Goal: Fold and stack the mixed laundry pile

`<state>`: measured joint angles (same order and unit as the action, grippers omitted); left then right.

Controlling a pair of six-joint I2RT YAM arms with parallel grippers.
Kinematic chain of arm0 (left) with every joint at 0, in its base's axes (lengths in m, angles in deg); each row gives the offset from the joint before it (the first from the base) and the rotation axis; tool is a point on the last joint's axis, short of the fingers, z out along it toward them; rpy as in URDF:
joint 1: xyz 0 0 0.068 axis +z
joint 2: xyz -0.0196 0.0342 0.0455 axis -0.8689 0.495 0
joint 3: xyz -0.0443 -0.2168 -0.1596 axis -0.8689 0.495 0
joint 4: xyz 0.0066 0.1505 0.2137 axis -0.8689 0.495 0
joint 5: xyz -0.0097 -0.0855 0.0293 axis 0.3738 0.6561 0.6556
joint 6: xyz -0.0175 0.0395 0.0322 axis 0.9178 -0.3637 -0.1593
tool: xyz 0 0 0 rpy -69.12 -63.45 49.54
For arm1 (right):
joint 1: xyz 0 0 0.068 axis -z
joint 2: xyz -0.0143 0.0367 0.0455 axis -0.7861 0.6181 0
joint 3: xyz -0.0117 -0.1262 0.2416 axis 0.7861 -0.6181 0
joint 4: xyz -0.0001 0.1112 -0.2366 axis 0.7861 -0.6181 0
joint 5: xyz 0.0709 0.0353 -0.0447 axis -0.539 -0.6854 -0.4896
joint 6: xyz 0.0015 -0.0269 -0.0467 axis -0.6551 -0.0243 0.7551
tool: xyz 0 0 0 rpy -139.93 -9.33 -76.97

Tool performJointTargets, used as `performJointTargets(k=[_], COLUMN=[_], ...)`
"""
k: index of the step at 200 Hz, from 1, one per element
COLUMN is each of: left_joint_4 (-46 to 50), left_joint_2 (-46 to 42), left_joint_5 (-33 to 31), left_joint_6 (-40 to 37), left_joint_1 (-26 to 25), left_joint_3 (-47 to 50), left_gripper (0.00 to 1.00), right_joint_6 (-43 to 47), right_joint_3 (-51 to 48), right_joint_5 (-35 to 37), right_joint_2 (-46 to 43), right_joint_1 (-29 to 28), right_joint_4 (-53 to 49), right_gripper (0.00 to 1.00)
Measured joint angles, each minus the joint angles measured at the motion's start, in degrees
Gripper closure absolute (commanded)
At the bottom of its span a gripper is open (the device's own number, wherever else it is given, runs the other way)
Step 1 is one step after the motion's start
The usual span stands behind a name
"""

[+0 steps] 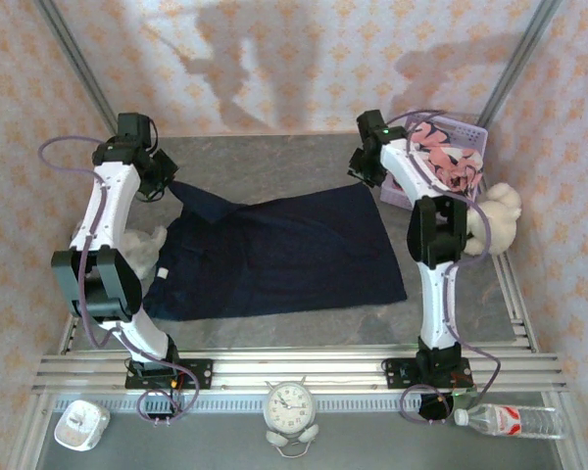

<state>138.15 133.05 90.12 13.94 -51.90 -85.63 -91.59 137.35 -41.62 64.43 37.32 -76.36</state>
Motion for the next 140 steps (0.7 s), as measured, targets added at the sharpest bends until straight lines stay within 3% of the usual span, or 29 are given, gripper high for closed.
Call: performJointTargets(k=[31, 76, 82, 111, 140], left_joint_4=[-0.3, -0.2, -0.1, -0.1, -0.2], left_joint_2=[0.0, -0.1, -0.1, -0.5, -1.0], left_joint_5=[0.8, 0.8, 0.8, 0.8, 0.8], left_joint_6=[0.4, 0.4, 0.4, 0.4, 0.4], left_joint_1=[0.0, 0.0, 0.0, 0.0, 0.2], left_joint_3=[2.1, 4.9, 5.0, 5.4, 5.4], left_gripper=[1.00, 1.00, 1.00, 1.00, 1.00], right_joint_6=[-0.2, -0.2, -0.2, 0.0, 0.2], right_joint_3=[5.1, 11.3, 11.6, 14.1, 15.5], right_joint_5=[2.9, 8.1, 8.7, 10.2, 11.0], right_joint_2=[7.6, 14.2, 14.6, 16.0, 16.5], right_joint_1=[-1.2, -1.4, -1.4, -1.4, -1.4], right_joint_4=[-0.8, -3.5, -3.7, -4.4, -4.9], right_gripper=[0.53, 0.54, 0.56, 0.85, 1.00])
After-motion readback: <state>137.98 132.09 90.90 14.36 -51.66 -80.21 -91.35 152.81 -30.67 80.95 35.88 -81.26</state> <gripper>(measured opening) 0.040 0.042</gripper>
